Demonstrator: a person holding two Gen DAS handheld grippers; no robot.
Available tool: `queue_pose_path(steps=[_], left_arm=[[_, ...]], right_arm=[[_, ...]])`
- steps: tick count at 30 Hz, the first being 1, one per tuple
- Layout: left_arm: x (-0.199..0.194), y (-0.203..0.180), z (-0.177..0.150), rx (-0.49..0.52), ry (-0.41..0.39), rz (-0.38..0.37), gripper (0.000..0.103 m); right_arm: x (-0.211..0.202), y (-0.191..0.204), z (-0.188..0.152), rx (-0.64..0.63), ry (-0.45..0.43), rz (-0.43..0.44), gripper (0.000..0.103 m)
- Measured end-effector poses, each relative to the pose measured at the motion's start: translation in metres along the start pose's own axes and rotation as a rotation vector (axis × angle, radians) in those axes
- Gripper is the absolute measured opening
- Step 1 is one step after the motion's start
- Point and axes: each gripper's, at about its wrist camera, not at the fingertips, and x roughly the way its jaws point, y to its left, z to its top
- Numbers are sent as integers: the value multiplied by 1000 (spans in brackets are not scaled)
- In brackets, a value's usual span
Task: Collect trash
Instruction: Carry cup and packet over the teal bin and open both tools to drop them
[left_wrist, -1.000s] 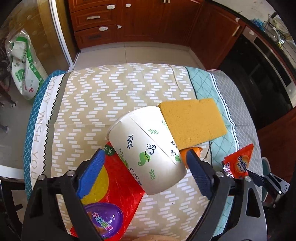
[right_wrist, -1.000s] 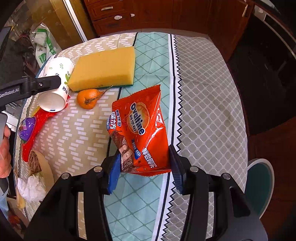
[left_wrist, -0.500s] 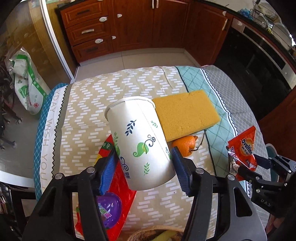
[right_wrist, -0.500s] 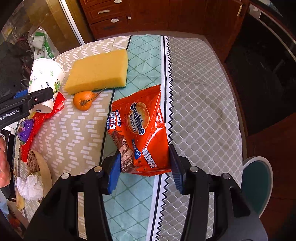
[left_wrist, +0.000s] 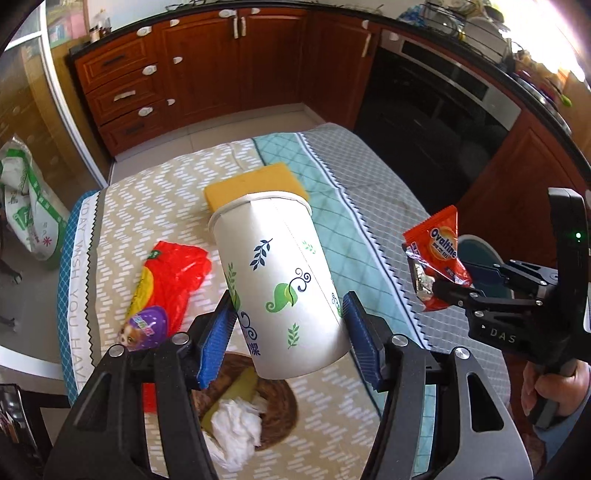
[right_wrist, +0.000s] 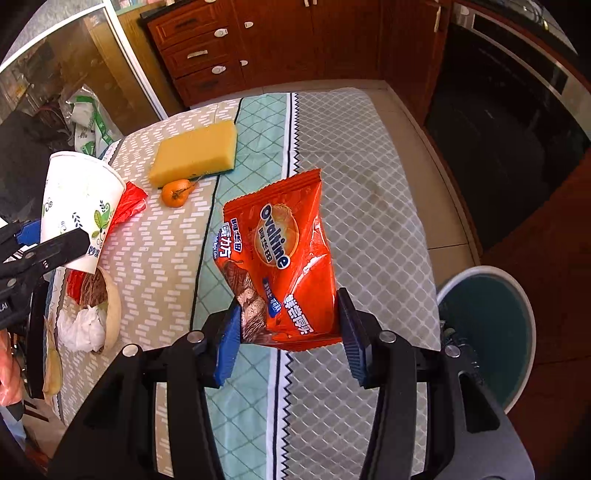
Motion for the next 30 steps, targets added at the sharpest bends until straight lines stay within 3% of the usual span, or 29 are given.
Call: queue_pose_path(steps=[15, 23, 30], left_arm=[[12, -164, -8, 271, 38, -137, 60], [48, -263, -10, 409, 91, -206, 61], [92, -320, -16, 471, 165, -231, 61]], right_arm=[[-61, -154, -78, 251, -72, -67, 46], [-74, -223, -115, 364, -66, -107, 46], [-76, -255, -124, 412, -60, -129, 46]])
